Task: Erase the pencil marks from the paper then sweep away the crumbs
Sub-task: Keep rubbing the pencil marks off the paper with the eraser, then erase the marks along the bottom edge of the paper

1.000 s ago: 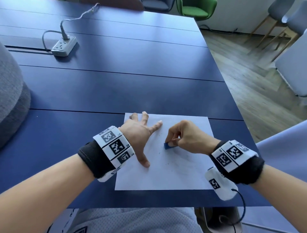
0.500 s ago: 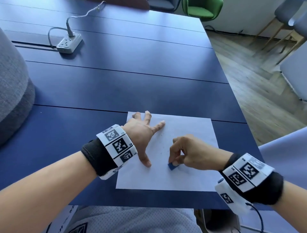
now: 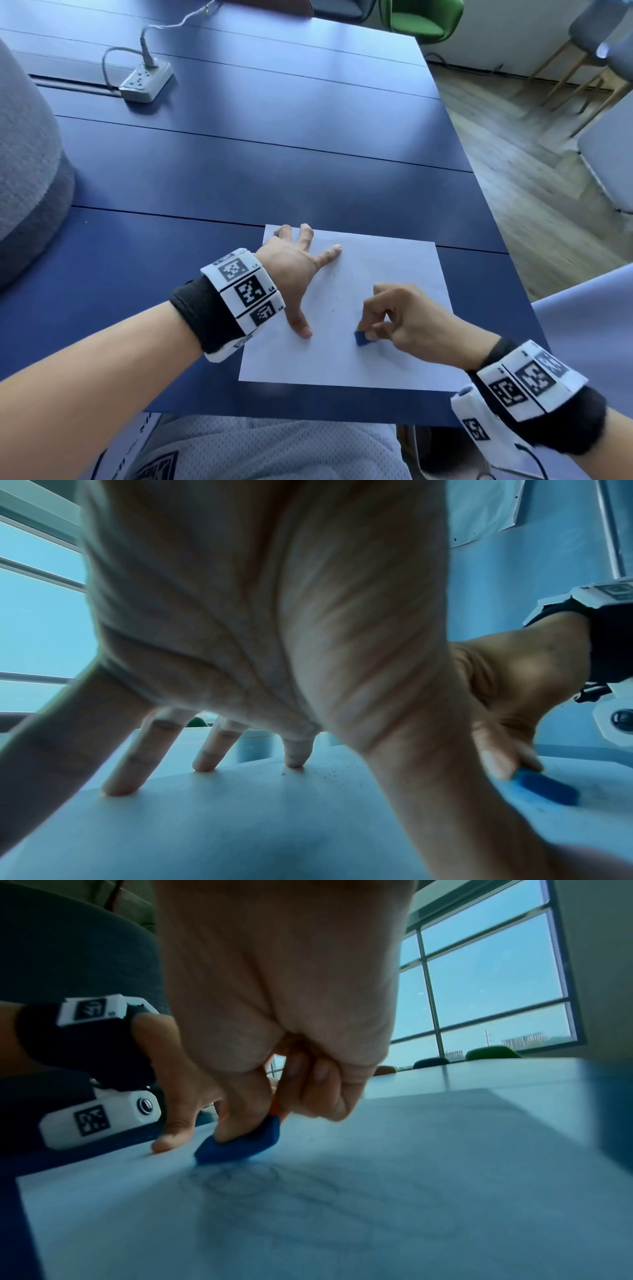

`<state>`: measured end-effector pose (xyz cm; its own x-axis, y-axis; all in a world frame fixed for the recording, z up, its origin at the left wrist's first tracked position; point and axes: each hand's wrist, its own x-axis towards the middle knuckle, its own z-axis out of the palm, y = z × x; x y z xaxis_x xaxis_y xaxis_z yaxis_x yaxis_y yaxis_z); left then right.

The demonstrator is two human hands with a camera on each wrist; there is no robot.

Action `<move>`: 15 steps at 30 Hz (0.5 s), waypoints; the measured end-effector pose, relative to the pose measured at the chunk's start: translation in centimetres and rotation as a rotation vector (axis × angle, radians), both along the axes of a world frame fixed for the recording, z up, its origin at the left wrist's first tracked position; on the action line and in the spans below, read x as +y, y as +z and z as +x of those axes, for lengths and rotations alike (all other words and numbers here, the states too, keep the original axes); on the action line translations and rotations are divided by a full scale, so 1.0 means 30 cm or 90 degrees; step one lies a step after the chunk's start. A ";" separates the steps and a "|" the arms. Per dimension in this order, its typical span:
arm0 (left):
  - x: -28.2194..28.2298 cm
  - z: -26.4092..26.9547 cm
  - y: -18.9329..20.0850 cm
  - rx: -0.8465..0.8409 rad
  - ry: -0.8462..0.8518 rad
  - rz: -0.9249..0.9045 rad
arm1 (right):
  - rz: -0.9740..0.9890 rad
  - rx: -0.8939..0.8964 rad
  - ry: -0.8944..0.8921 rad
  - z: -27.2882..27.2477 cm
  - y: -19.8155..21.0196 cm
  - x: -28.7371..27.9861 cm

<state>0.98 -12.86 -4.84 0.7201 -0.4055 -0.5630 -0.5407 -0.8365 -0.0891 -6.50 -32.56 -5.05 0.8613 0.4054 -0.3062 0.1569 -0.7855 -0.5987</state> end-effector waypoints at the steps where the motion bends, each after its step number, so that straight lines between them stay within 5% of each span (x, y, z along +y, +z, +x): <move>1: 0.000 0.001 0.004 -0.002 0.001 0.002 | -0.018 0.026 0.015 -0.002 0.009 -0.002; 6: 0.002 0.002 0.006 0.006 0.000 -0.003 | -0.015 -0.014 -0.019 0.026 0.012 0.022; 11: 0.006 0.001 0.006 0.009 0.007 -0.004 | -0.084 0.060 0.072 -0.006 0.037 -0.003; 15: 0.006 0.004 0.002 0.010 0.005 -0.007 | -0.046 -0.001 0.010 0.004 0.015 0.008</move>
